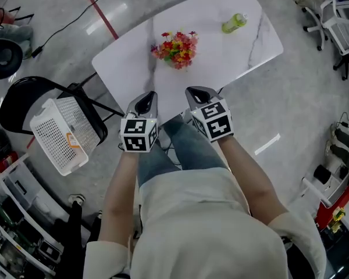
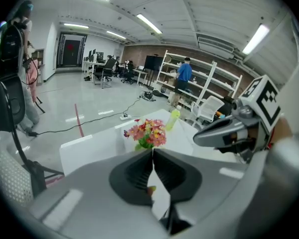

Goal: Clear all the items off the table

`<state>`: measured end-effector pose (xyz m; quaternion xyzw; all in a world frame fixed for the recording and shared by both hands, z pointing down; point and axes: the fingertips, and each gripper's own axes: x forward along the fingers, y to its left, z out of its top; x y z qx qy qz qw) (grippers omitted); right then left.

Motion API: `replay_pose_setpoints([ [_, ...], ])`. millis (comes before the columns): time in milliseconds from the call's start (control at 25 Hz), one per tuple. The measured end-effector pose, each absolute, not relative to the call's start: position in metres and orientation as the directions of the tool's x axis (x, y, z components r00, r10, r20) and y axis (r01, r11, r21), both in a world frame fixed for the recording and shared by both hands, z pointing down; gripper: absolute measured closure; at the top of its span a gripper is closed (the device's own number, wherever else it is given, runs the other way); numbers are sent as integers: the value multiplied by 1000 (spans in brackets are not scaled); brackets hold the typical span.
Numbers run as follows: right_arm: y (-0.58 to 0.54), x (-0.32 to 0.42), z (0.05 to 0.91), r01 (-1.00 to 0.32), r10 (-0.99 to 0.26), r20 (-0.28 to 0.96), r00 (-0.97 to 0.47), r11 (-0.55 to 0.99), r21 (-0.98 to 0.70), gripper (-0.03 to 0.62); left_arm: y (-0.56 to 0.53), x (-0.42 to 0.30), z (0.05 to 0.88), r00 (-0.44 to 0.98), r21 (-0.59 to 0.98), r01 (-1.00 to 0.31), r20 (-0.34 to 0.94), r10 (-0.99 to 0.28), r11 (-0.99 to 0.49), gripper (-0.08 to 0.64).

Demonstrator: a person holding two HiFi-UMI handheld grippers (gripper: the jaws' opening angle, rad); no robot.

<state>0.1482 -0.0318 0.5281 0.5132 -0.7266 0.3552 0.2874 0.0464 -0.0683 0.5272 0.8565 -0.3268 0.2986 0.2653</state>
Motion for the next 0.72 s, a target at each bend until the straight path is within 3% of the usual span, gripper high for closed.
replay_pose_setpoints([
  [440,-40,176,574,-953,-530,792,-302,146,-265,594,-90,80,586,625,245,-672,694,-358,-699,421],
  [720,-42,186,589,-949,-527,792,-310,125,-288,594,-97,101,626,648,253,-627,694,-314,-736,278],
])
